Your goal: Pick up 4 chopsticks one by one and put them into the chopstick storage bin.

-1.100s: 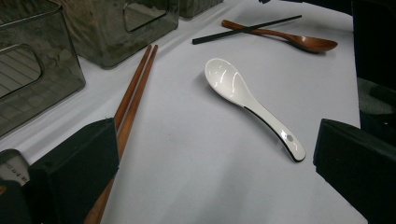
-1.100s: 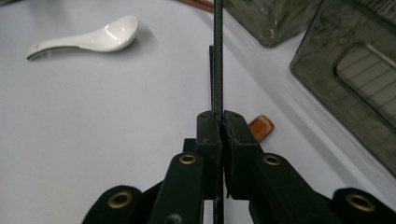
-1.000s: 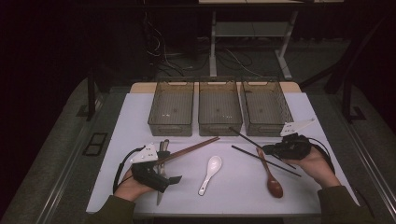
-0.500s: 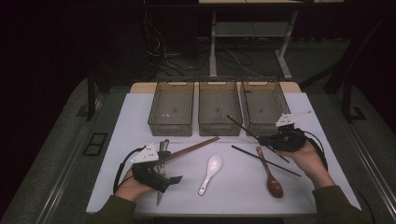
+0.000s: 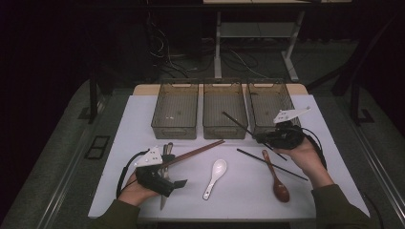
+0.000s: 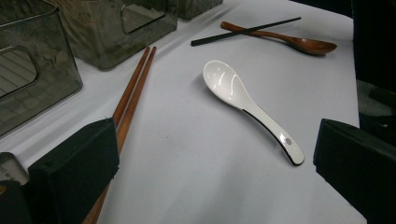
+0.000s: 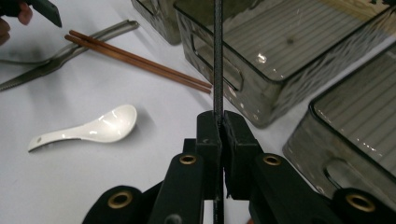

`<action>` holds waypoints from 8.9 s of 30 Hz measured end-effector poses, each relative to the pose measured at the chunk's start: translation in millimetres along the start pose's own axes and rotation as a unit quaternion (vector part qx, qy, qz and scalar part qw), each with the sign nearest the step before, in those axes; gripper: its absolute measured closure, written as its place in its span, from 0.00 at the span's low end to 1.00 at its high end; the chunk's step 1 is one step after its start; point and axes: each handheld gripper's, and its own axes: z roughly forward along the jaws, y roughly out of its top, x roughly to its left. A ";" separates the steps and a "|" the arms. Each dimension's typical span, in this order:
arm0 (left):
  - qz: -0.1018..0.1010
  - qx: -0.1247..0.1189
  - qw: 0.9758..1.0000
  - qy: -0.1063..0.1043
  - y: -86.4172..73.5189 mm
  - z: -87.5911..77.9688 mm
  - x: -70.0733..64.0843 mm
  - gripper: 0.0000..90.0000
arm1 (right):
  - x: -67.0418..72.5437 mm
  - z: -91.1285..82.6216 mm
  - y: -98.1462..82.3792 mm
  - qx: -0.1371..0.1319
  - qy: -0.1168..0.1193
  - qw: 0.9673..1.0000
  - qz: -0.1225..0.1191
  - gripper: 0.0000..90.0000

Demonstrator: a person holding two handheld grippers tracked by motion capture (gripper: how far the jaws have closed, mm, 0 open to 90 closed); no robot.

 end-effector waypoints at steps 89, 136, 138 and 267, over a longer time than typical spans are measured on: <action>0.007 -0.012 1.000 -0.013 3.2 -2.7 -1.7 0.00 | 54.3 220.9 198.2 -0.011 -0.007 1.000 0.008 0.95; 0.007 -0.006 1.000 -0.016 2.1 0.5 -3.3 0.00 | 42.4 204.6 182.9 0.007 0.006 1.000 0.002 0.49; 0.010 -0.004 1.000 -0.015 2.3 -0.2 -3.0 0.00 | 41.3 198.3 180.8 0.008 0.012 1.000 0.000 0.48; -0.003 -0.006 1.000 -0.013 -1.6 -2.4 -0.2 0.00 | -8.5 20.1 -68.0 0.082 -0.006 0.996 -0.027 0.86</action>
